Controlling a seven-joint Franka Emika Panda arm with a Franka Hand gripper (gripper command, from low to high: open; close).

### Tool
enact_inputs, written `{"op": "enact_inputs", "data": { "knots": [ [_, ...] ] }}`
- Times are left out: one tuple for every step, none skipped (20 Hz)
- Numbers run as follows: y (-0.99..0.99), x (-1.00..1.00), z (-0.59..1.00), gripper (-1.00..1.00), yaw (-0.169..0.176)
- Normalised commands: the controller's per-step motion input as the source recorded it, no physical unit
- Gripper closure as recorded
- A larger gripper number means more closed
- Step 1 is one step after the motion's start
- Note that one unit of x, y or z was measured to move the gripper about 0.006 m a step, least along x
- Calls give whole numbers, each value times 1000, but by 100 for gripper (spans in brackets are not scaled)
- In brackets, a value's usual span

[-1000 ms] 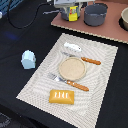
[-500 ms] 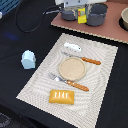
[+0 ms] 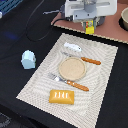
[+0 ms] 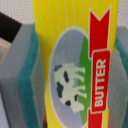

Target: Interact with the objects in diverse but meaningful ways.

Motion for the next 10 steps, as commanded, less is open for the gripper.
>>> {"op": "enact_inputs", "data": {
  "knots": [
    [-423, 957, -26, 100, -57],
    [-411, 934, -57, 100, -54],
    [-340, 923, -109, 100, -52],
    [-337, 837, -143, 100, -50],
    [-314, 771, -180, 100, -35],
    [-251, 643, -197, 100, -16],
    [-77, 443, -217, 100, -4],
    [-3, 257, -197, 100, -7],
    [0, 226, -46, 100, -15],
    [111, 286, 0, 100, -17]
  ]
}}
